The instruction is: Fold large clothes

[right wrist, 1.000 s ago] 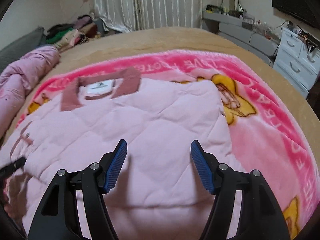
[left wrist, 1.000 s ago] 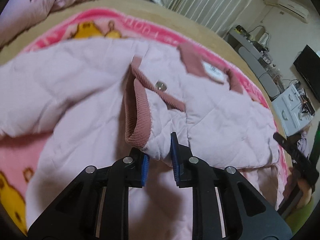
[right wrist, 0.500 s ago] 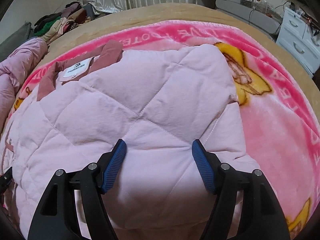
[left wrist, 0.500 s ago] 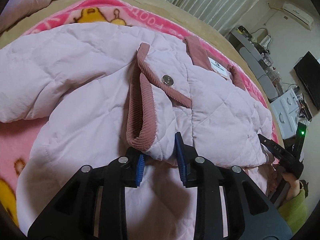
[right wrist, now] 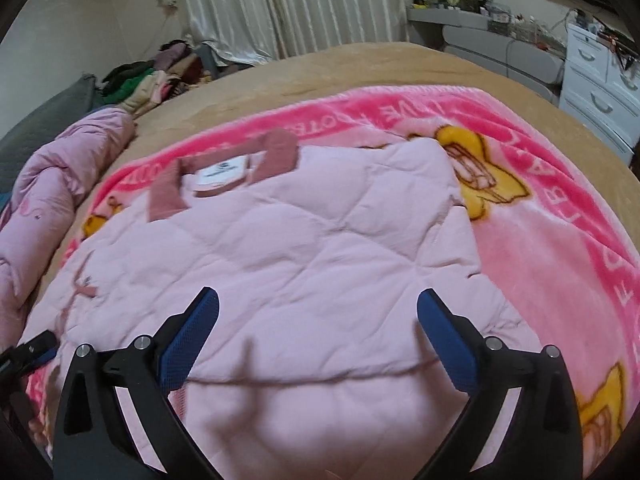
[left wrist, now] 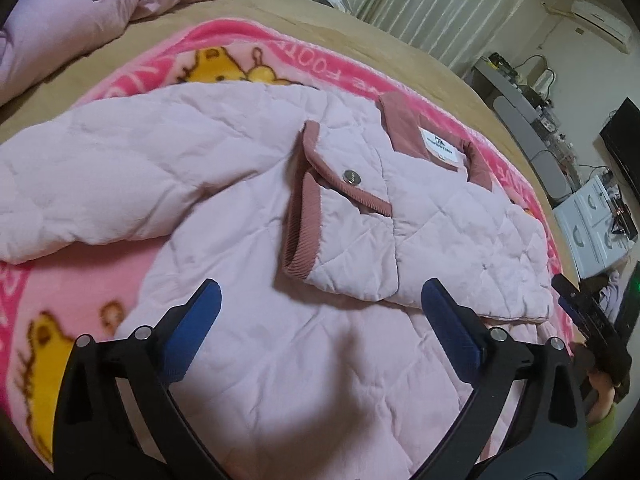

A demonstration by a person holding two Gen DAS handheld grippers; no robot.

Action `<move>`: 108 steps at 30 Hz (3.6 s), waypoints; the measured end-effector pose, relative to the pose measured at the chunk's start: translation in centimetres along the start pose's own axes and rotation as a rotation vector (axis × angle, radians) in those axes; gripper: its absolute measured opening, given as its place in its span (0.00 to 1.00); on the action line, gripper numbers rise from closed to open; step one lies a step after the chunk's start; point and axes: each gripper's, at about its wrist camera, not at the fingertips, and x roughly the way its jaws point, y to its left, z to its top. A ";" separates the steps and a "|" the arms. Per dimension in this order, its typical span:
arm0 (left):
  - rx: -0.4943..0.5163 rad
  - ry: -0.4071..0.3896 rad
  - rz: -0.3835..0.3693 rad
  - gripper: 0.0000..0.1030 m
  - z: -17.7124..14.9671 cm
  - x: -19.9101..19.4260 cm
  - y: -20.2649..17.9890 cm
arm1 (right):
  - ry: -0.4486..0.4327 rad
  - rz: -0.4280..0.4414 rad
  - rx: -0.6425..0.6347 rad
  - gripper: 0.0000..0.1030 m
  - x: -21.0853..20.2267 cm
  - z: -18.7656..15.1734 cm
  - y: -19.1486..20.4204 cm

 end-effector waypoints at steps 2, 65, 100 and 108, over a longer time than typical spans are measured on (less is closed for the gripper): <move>-0.011 -0.016 0.016 0.91 0.1 -0.9 0.3 | -0.019 0.013 -0.018 0.96 -1.1 -0.3 1.1; -0.538 -0.161 0.261 0.91 0.5 -9.7 24.0 | 0.035 0.385 -0.441 0.96 -2.5 -4.7 33.9; -0.834 -0.481 0.163 0.14 -0.7 -14.9 32.9 | 0.026 0.298 -0.272 0.96 -2.6 -3.4 23.7; -0.637 -0.612 0.128 0.12 1.5 -21.6 26.5 | 0.003 0.262 -0.184 0.96 -5.4 -3.2 16.9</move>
